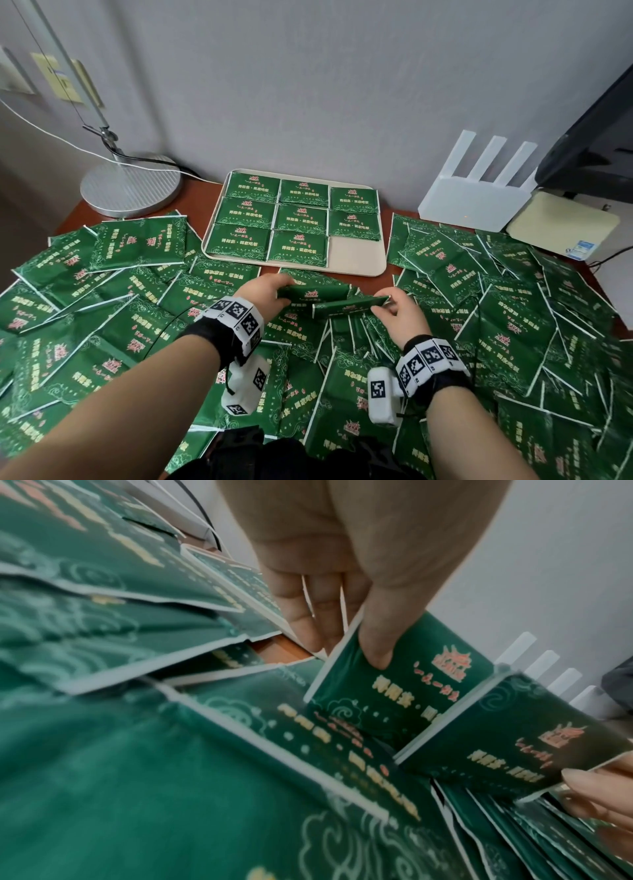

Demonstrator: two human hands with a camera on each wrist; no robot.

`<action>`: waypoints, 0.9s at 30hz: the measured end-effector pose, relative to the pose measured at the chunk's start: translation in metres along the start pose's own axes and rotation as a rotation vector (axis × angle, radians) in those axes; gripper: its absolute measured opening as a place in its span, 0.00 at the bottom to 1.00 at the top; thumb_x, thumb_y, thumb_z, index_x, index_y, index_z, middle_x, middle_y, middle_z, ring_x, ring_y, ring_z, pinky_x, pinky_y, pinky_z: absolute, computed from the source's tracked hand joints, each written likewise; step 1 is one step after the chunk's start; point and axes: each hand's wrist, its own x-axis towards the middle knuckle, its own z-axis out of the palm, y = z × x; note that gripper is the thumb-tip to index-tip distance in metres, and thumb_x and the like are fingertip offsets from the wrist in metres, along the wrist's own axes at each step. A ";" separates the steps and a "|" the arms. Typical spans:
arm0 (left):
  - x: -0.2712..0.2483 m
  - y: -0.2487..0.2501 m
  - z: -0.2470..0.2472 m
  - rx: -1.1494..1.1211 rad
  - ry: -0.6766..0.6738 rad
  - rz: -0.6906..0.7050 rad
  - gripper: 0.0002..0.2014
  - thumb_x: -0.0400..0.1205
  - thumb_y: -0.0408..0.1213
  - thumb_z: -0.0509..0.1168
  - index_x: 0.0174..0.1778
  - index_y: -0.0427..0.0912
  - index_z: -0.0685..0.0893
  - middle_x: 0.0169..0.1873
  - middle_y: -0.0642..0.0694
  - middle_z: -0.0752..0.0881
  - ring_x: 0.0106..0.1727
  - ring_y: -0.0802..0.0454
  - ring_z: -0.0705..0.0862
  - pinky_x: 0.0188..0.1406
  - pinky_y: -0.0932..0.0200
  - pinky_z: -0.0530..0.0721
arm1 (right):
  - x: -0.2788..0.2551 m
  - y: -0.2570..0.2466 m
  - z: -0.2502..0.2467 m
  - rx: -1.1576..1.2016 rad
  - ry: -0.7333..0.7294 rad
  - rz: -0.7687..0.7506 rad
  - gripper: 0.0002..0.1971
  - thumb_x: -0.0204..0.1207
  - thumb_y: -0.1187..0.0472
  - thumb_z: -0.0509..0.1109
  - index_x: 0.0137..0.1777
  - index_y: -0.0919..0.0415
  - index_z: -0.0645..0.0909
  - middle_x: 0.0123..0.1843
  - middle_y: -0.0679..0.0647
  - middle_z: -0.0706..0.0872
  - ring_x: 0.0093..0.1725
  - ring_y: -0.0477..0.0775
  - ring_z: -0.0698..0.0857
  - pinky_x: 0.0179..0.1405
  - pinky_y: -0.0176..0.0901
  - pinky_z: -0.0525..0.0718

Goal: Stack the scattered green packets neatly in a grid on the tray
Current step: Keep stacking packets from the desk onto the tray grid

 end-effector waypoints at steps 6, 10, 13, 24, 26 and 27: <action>0.002 -0.003 0.006 -0.034 -0.012 -0.042 0.19 0.82 0.29 0.59 0.68 0.50 0.72 0.53 0.47 0.83 0.47 0.50 0.82 0.49 0.56 0.86 | 0.003 0.002 0.002 -0.014 -0.042 0.027 0.05 0.78 0.62 0.67 0.52 0.55 0.78 0.50 0.51 0.83 0.51 0.52 0.81 0.49 0.39 0.75; 0.009 -0.010 -0.006 -0.166 0.019 -0.098 0.21 0.80 0.32 0.64 0.68 0.48 0.70 0.55 0.46 0.85 0.51 0.50 0.85 0.50 0.54 0.87 | 0.009 -0.003 -0.006 -0.050 0.007 0.029 0.10 0.79 0.57 0.65 0.47 0.66 0.77 0.48 0.56 0.84 0.50 0.58 0.82 0.48 0.44 0.78; 0.014 -0.017 -0.029 -0.286 0.090 -0.145 0.21 0.78 0.32 0.66 0.67 0.44 0.72 0.60 0.45 0.84 0.56 0.49 0.84 0.49 0.59 0.85 | 0.017 -0.014 -0.017 -0.011 0.062 0.011 0.13 0.79 0.57 0.64 0.51 0.69 0.78 0.51 0.63 0.85 0.52 0.64 0.83 0.53 0.53 0.80; 0.065 -0.085 -0.104 -0.348 0.233 -0.320 0.17 0.80 0.35 0.65 0.65 0.36 0.79 0.60 0.40 0.85 0.59 0.41 0.83 0.62 0.51 0.80 | 0.093 -0.044 -0.036 -0.103 0.113 0.104 0.13 0.81 0.60 0.63 0.58 0.67 0.81 0.57 0.63 0.86 0.54 0.62 0.83 0.49 0.44 0.75; 0.075 -0.093 -0.108 -0.320 0.230 -0.353 0.15 0.81 0.34 0.65 0.63 0.36 0.80 0.57 0.40 0.85 0.55 0.41 0.84 0.55 0.55 0.80 | 0.105 -0.042 -0.033 -0.174 0.074 0.132 0.12 0.81 0.59 0.63 0.56 0.66 0.82 0.55 0.62 0.86 0.48 0.59 0.82 0.47 0.43 0.75; 0.079 -0.097 -0.109 -0.312 0.221 -0.369 0.15 0.80 0.34 0.65 0.63 0.36 0.81 0.56 0.39 0.85 0.51 0.41 0.84 0.50 0.56 0.80 | 0.111 -0.040 -0.032 -0.201 0.053 0.146 0.12 0.81 0.58 0.63 0.56 0.66 0.82 0.55 0.62 0.86 0.48 0.59 0.82 0.47 0.42 0.75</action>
